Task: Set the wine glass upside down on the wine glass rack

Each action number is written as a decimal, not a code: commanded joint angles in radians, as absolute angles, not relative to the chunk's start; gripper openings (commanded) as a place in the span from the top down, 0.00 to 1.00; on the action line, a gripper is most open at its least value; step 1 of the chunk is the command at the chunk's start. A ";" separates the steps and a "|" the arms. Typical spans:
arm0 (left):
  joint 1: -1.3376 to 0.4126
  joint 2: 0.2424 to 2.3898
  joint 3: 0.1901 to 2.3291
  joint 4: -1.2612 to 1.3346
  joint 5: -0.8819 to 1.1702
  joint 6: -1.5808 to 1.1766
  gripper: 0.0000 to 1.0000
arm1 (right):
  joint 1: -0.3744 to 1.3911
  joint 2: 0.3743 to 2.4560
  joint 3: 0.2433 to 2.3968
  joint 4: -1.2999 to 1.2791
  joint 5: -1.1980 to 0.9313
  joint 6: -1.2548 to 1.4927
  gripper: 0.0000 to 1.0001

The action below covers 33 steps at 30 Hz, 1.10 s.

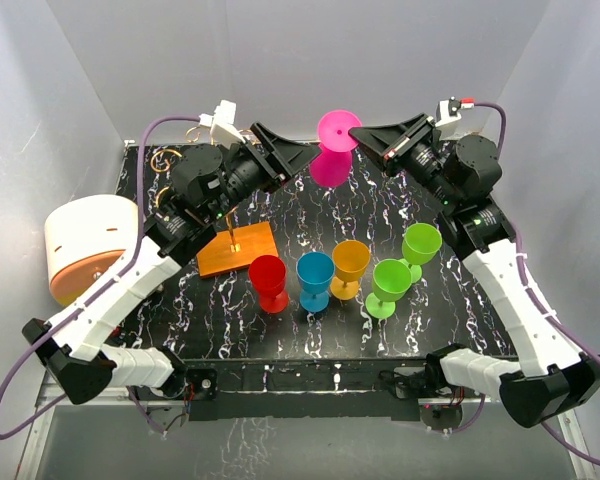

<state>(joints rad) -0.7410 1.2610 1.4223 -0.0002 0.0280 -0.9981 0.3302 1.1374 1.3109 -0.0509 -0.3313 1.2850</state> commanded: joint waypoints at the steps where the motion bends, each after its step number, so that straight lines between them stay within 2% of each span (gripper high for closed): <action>1: -0.735 1.287 1.477 0.012 0.045 -1.072 0.42 | 0.330 1.124 1.312 -0.008 -0.377 1.309 1.00; 7: -0.683 1.294 1.506 0.002 0.075 -1.083 0.34 | 0.330 1.193 1.355 -0.026 -0.400 1.317 1.00; 15: -0.650 1.209 1.492 -0.093 -0.099 -0.951 0.33 | 0.346 1.408 1.515 -0.002 -0.399 1.309 1.00; 24: -0.649 1.166 1.667 -0.287 -0.290 -0.580 0.22 | 0.425 1.662 1.775 -0.056 -0.315 1.277 1.00; 30: -0.649 1.092 1.677 -0.369 -0.434 -0.291 0.14 | 0.484 1.835 1.942 -0.103 -0.314 1.269 1.00; 33: -0.649 1.082 1.654 -0.457 -0.587 -0.146 0.11 | 0.512 1.898 2.037 -0.135 -0.315 1.249 1.00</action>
<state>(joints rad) -0.6537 1.1007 1.6501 -0.3275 -0.3801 -0.4191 0.4767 1.8378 1.8999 -0.1207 -0.3264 1.2839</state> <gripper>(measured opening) 0.875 0.021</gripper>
